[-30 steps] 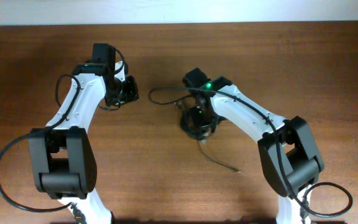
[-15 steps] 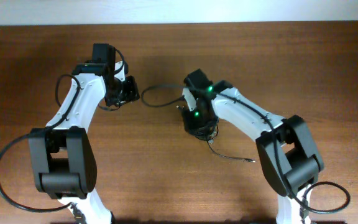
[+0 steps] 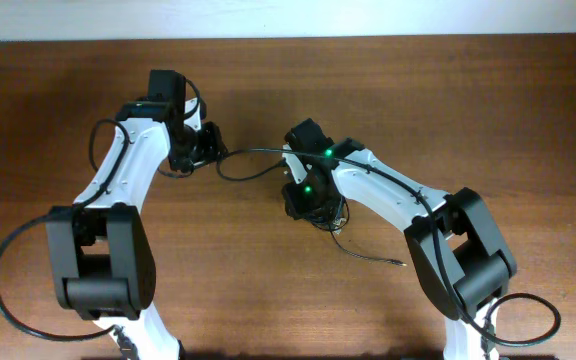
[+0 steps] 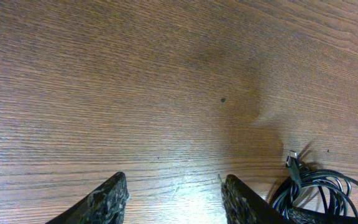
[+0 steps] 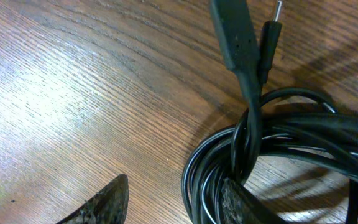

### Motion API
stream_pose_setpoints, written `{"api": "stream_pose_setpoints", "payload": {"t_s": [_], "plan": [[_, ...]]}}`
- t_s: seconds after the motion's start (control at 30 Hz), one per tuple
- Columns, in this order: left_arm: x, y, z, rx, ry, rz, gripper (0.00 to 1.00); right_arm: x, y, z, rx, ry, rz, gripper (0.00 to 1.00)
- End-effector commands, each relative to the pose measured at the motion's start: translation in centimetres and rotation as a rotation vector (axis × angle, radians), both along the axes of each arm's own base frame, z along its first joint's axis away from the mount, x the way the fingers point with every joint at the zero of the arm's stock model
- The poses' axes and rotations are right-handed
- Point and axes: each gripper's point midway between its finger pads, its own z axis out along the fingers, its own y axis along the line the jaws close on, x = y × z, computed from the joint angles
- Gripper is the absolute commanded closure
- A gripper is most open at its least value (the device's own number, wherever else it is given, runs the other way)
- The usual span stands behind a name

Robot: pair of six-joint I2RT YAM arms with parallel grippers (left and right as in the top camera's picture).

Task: Untangle cables
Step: 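Grasp the black cable bundle with the right gripper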

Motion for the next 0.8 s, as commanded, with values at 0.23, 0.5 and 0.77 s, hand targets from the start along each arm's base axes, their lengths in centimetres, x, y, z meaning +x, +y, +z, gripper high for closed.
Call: {"api": "stream_pose_setpoints", "payload": {"t_s": [0.23, 0.5, 0.77], "plan": [[-0.2, -0.1, -0.5, -0.006, 0.014, -0.003, 0.48, -1.3, -0.2, -2.2, -0.055, 0.031, -0.033, 0.67], [-0.2, -0.1, -0.5, -0.006, 0.014, -0.003, 0.48, -1.6, -0.7, -2.7, -0.075, 0.051, -0.09, 0.87], [-0.2, -0.1, -0.5, -0.006, 0.015, -0.003, 0.41, -2.0, -1.8, -3.3, -0.121, 0.061, -0.136, 0.96]]}}
